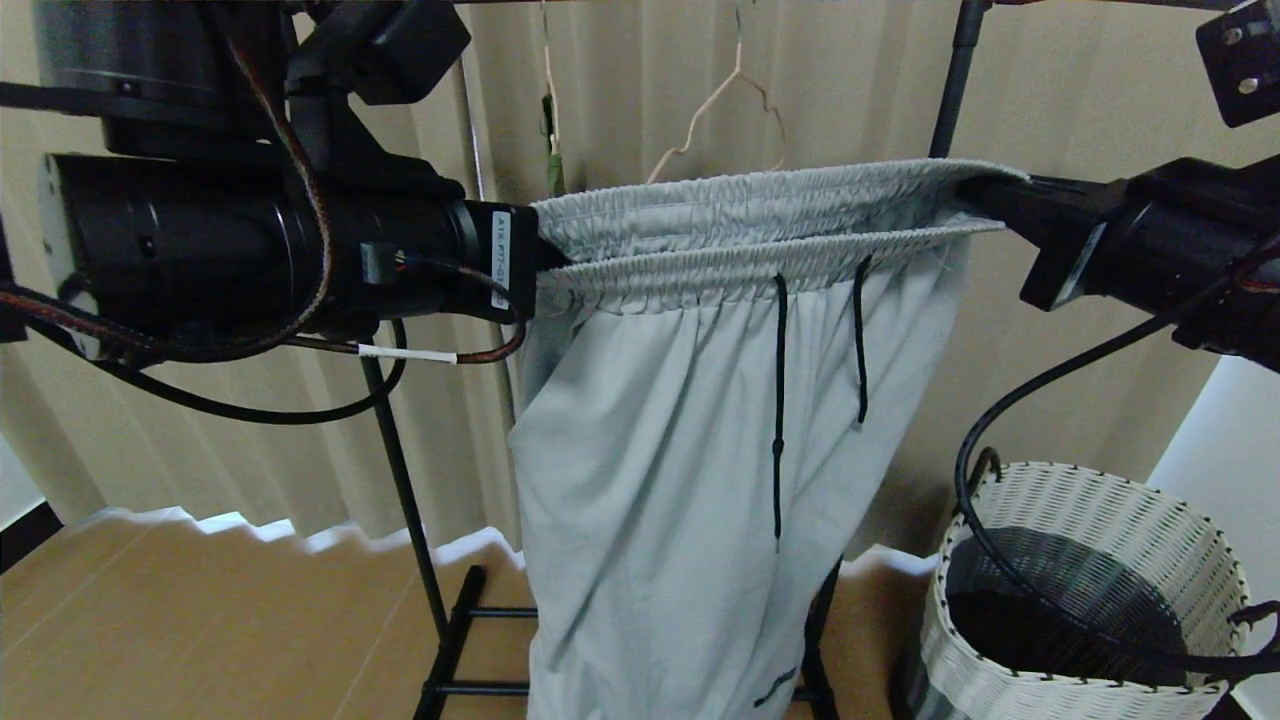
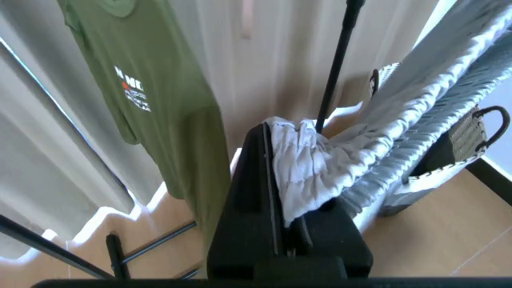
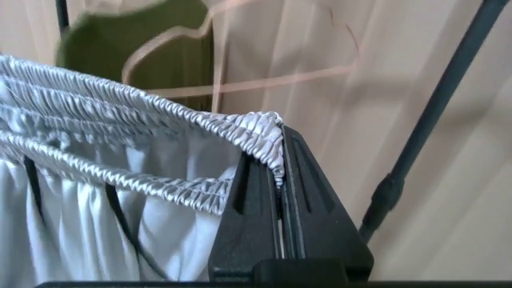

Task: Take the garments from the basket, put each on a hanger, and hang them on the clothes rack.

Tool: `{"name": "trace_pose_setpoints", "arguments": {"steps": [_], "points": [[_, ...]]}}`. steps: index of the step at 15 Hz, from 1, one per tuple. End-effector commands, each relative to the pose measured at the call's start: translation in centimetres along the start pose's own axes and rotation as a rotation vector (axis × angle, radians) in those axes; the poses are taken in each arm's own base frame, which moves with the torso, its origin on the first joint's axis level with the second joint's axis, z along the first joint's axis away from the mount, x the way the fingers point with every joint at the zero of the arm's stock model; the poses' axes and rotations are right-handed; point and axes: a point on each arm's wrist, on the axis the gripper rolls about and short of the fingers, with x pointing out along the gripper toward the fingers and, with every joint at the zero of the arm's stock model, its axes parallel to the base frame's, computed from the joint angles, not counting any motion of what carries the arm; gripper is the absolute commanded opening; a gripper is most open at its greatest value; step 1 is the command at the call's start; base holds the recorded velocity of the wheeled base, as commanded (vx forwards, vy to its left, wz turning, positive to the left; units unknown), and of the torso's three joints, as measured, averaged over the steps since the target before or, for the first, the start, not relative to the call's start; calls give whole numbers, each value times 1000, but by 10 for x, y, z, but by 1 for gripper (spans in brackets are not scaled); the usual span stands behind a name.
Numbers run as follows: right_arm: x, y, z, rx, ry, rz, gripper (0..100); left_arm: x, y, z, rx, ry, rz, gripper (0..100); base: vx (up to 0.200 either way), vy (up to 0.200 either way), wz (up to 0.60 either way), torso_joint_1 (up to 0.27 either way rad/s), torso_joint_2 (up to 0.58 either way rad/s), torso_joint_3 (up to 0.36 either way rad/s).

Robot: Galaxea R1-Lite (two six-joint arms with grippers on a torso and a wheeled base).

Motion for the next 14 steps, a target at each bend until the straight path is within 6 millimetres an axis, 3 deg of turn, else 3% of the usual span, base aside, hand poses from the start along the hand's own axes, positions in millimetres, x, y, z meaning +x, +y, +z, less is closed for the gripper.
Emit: {"name": "trace_pose_setpoints", "arguments": {"steps": [1, 6, 9, 14], "points": [[2, -3, -6, -1, 21, -13, 0, -3, 0, 2, 0, -9, -1, 0, 0, 0, 0, 0, 0, 0], [2, -17, -16, -14, 63, -73, 0, -5, 0, 3, 1, -15, -2, 0, 0, 0, 0, 0, 0, 0], [-14, -15, -17, -14, 76, -66, 0, -3, -3, 8, 3, -37, -12, 0, 0, 0, 0, 0, 0, 0], [-78, -7, -6, 6, 195, 40, 0, 40, -4, 11, 0, -45, 27, 0, 0, 0, 0, 0, 0, 0]]}}
